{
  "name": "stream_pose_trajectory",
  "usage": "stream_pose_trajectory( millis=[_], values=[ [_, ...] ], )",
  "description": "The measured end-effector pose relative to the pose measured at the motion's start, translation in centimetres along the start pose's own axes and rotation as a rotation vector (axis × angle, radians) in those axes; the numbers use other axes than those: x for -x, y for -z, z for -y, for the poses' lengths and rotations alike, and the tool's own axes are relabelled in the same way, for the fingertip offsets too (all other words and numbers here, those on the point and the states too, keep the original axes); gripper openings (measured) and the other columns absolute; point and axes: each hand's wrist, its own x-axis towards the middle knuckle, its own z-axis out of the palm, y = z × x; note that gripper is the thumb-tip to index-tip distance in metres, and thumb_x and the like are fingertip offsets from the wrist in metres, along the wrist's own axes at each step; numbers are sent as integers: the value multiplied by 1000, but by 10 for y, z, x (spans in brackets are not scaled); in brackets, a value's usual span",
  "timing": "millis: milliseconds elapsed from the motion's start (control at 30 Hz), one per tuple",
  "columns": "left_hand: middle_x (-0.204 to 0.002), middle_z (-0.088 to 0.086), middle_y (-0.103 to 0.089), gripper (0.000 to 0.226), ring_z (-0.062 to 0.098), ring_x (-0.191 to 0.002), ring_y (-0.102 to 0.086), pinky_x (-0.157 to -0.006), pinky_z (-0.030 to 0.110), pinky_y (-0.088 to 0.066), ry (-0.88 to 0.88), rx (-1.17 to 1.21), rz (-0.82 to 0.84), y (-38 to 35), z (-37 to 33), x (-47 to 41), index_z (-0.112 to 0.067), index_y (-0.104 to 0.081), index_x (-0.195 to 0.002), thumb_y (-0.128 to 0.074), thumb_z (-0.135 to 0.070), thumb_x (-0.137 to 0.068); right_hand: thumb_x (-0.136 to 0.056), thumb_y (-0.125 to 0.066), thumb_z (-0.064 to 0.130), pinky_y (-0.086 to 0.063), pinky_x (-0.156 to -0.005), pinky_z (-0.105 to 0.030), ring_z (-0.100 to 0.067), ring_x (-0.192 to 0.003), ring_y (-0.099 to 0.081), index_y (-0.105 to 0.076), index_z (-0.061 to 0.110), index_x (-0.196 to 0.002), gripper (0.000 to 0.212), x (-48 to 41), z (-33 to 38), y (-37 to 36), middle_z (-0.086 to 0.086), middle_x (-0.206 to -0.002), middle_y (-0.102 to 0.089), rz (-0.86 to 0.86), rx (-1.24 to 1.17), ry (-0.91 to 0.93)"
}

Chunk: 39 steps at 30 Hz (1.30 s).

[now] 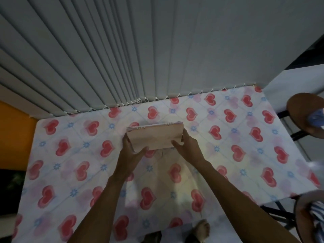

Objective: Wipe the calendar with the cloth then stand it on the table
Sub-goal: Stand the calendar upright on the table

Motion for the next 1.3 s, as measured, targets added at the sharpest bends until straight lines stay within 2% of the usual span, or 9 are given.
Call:
stream_pose_trajectory(
  millis=[233,333,433,567,667,767,933,1100,1300],
  values=[
    [-117,-51,-51,80,5,-119,-56,-72,-3,-43,-28,-45,-11,8,2,5,-68,-31,-141,-82,-53,-82,-98,-70,35,-54,-100,-37,-34,-121,-69,-30,22,-162,77,-3,6,3,-10,-143,-66,48,-52,42],
    [-131,-36,-55,85,11,-125,-58,-83,7,-45,-28,-35,-10,11,1,7,-54,-30,-151,-82,-50,-83,-96,-71,39,-52,-96,-30,-30,-118,-70,-33,26,-161,77,-7,9,8,-7,-140,-68,59,-70,55],
    [-149,-15,-56,94,13,-135,-57,-105,35,-52,-56,-3,23,16,-5,3,-45,-27,-157,-83,-52,-81,-94,-72,43,-49,-94,-26,-27,-118,-70,-36,29,-159,75,-19,18,15,-4,-138,-69,64,-51,65],
    [-153,-4,-54,98,17,-136,-56,-110,49,-51,-83,2,11,25,-26,-21,-34,-25,-160,-85,-40,-82,-95,-70,47,-60,-99,-46,-29,-114,-73,-32,28,-160,78,-46,37,28,-8,-136,-71,82,-25,107],
    [-145,-10,-56,93,11,-128,-58,-105,38,-53,-120,-41,3,29,-38,-44,-31,-28,-159,-84,-39,-85,-94,-70,49,-62,-94,-47,-30,-116,-72,-30,27,-161,81,-68,50,39,-9,-140,-68,70,-18,137],
    [-139,-16,-57,89,10,-122,-60,-89,20,-53,-131,-58,11,34,-46,-68,-33,-31,-157,-82,-46,-84,-93,-70,52,-59,-95,-46,-32,-119,-70,-29,29,-161,83,-91,59,45,-10,-142,-67,77,-7,121],
    [-131,-29,-58,88,-24,-106,-57,-82,9,-52,-113,-30,19,39,-48,-110,-35,-37,-152,-84,-51,-79,-93,-70,51,-54,-102,-46,-33,-121,-68,-29,27,-161,83,-127,65,43,-8,-146,-64,85,17,124],
    [-140,-11,-62,99,12,-120,-65,-93,32,-59,-102,-33,49,39,-43,-142,-30,-37,-154,-86,-55,-72,-93,-71,50,-60,-95,-56,-33,-124,-65,-26,31,-162,85,-146,63,40,-7,-151,-59,105,4,107],
    [-144,-3,-59,107,25,-123,-64,-96,43,-60,-119,-86,50,39,-37,-157,-27,-32,-156,-82,-63,-68,-95,-71,47,-61,-94,-53,-34,-124,-65,-28,30,-160,81,-157,62,30,-7,-153,-56,96,-14,92]
  ],
)
